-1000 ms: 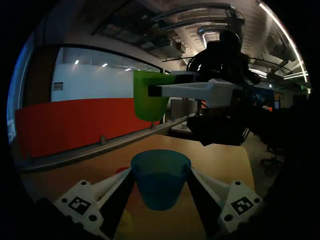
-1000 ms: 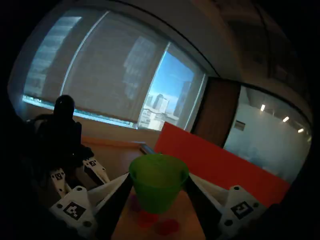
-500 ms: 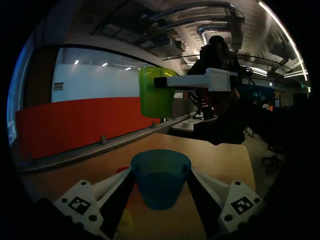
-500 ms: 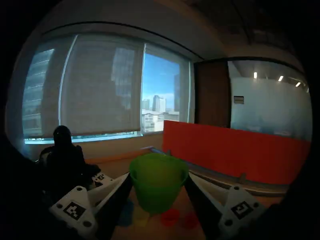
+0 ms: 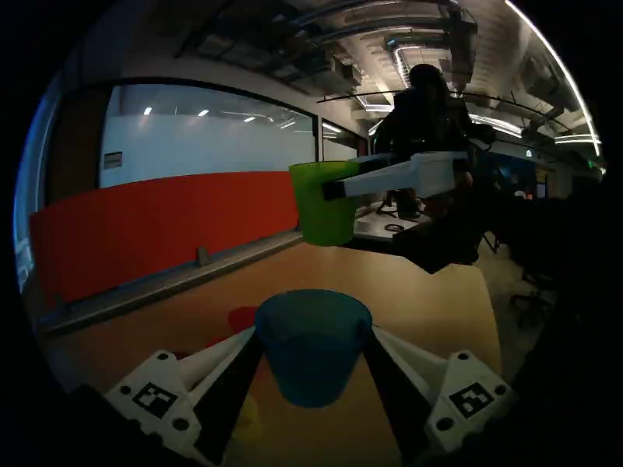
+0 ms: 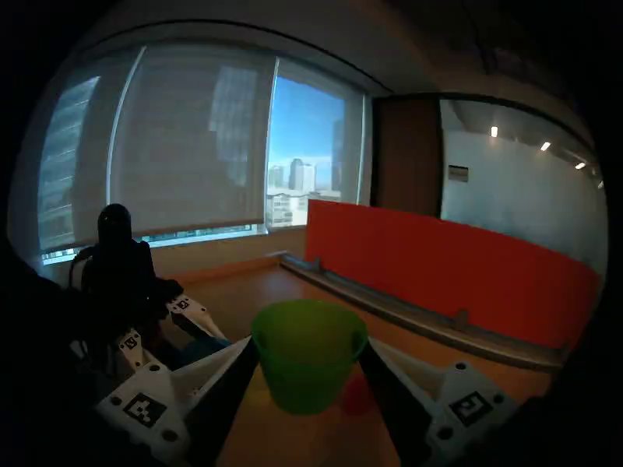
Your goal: Pour water
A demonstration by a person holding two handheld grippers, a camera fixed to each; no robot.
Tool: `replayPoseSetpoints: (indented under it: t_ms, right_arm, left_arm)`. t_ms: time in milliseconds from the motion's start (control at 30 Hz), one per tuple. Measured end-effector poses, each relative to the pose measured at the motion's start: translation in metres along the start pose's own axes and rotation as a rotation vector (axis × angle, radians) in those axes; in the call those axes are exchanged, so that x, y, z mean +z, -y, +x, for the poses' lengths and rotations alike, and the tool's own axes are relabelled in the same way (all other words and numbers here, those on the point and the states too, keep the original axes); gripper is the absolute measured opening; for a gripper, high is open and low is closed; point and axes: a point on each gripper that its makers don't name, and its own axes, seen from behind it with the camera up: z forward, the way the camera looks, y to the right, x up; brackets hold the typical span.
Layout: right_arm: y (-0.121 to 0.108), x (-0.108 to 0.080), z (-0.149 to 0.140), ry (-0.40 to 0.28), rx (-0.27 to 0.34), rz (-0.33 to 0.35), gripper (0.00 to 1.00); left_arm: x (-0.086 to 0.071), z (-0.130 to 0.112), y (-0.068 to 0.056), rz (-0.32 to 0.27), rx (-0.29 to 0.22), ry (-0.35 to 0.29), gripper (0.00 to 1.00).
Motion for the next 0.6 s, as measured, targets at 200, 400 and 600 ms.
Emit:
replayPoseSetpoints:
  t_ms: [200, 400, 600]
  right_arm:
    - [-0.008, -0.001, -0.027, 0.052, -0.006, -0.012, 0.90]
    - [-0.011, 0.003, -0.057, 0.106, -0.012, -0.012, 0.90]
    - [-0.008, 0.009, -0.083, 0.145, -0.005, 0.010, 0.90]
  left_arm:
    - [0.004, -0.020, -0.002, -0.006, 0.014, 0.051, 0.85]
    - [0.009, -0.042, -0.006, -0.023, 0.005, 0.104, 0.85]
    - [0.015, -0.062, -0.008, -0.036, 0.015, 0.161, 0.85]
